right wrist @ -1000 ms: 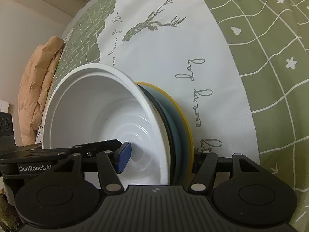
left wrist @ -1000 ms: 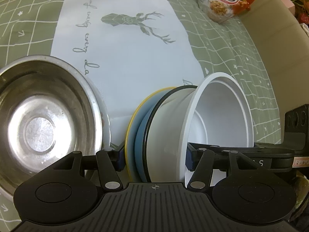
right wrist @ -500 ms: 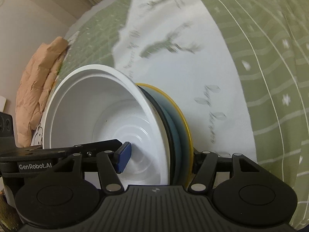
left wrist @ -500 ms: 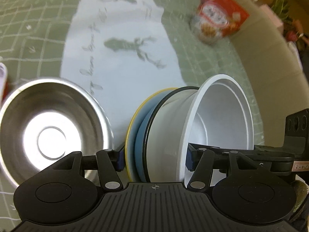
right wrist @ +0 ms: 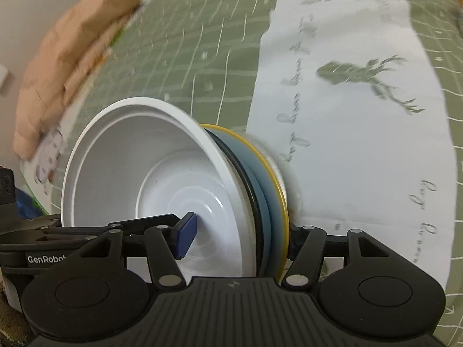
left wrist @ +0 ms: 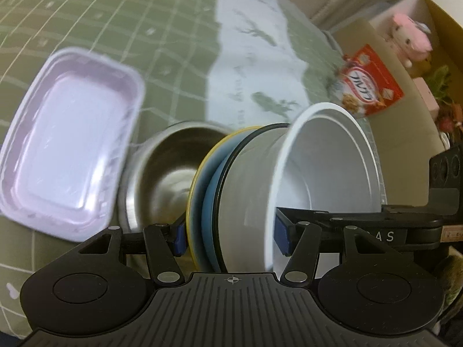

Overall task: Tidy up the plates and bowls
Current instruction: 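Carry the nested bowl stack onto the steel bowl and lower it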

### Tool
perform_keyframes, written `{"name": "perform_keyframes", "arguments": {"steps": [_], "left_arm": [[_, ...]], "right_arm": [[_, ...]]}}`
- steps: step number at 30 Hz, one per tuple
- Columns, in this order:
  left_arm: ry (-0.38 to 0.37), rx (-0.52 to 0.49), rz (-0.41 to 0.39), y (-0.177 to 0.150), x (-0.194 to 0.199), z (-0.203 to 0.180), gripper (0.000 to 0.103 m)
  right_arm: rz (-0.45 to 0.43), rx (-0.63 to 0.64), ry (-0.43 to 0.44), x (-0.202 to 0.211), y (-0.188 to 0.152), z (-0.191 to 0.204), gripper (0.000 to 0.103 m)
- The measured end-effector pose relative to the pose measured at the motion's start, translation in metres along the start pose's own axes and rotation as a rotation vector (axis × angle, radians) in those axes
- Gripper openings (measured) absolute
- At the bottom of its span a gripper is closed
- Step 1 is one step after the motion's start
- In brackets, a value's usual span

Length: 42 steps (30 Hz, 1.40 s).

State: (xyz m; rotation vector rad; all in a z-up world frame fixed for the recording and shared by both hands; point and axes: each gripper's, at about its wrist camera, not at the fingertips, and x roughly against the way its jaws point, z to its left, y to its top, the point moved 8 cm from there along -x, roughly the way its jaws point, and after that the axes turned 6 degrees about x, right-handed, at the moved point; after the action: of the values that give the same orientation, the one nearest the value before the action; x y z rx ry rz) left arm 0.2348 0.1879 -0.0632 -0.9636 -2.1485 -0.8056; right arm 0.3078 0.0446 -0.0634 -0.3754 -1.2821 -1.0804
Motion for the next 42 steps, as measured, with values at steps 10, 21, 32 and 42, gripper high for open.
{"name": "perform_keyframes", "arguments": {"steps": [10, 21, 32, 42], "left_arm": [[-0.066, 0.049, -0.066, 0.013, 0.005, 0.056, 0.062], [-0.098, 0.013, -0.061, 0.008, -0.004, 0.043, 0.062], [-0.058, -0.085, -0.082, 0.002, 0.004, 0.020, 0.059], [-0.006, -0.149, -0.179, 0.007, 0.040, 0.001, 0.058]], "right_arm": [[0.107, 0.091, -0.138, -0.041, 0.029, 0.036, 0.066], [0.167, 0.065, -0.156, -0.037, 0.027, 0.021, 0.066], [0.003, 0.106, -0.167, 0.010, 0.032, 0.017, 0.066], [-0.160, 0.317, -0.371, 0.021, 0.019, 0.023, 0.078]]}}
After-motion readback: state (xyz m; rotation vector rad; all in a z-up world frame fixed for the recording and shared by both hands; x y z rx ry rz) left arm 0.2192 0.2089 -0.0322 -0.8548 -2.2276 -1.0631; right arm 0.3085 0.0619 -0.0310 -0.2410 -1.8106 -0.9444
